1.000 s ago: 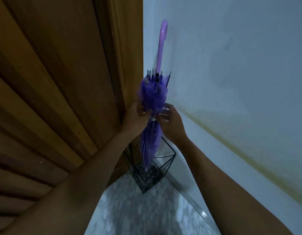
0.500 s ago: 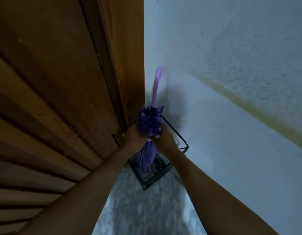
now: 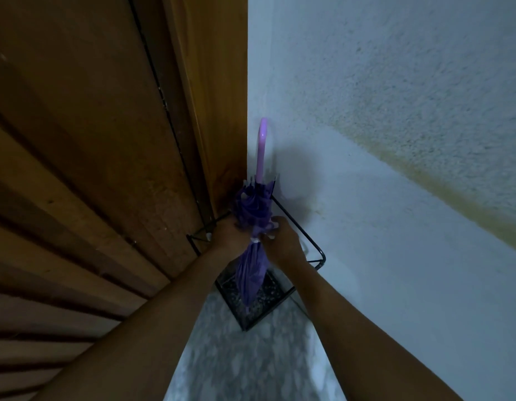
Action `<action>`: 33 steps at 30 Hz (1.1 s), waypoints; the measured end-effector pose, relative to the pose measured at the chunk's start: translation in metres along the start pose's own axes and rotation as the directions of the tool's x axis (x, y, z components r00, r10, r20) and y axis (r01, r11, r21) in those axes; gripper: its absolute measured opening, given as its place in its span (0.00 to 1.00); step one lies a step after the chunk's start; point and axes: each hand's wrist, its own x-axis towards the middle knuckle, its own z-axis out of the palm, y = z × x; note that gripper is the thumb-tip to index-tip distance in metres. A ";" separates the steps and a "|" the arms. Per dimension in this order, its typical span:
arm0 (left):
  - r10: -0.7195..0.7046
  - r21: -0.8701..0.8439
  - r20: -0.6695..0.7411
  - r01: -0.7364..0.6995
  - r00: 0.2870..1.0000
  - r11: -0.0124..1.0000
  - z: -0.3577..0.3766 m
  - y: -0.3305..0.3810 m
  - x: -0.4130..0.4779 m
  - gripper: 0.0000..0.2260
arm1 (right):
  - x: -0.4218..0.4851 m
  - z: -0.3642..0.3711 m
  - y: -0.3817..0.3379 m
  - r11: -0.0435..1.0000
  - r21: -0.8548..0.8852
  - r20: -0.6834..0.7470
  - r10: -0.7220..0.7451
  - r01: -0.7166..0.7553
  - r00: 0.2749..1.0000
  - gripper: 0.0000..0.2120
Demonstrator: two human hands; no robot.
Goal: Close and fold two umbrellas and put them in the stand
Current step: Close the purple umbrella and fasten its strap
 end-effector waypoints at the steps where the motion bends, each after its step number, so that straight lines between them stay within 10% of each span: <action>1: -0.016 -0.016 -0.008 0.016 1.000 1.000 -0.001 0.001 -0.001 0.13 | -0.003 -0.003 -0.002 1.000 0.008 -0.009 -0.002 0.002 1.000 0.20; 22: 0.146 0.222 -0.062 -0.129 0.987 0.966 -0.235 0.176 -0.303 0.14 | -0.269 -0.139 -0.282 0.960 -0.086 0.131 -0.253 0.266 0.958 0.16; 33: -0.010 -0.028 -0.662 -0.012 0.750 1.000 -0.308 0.090 -0.612 0.04 | -0.499 -0.093 -0.338 0.811 0.136 0.619 -0.518 0.569 0.591 0.15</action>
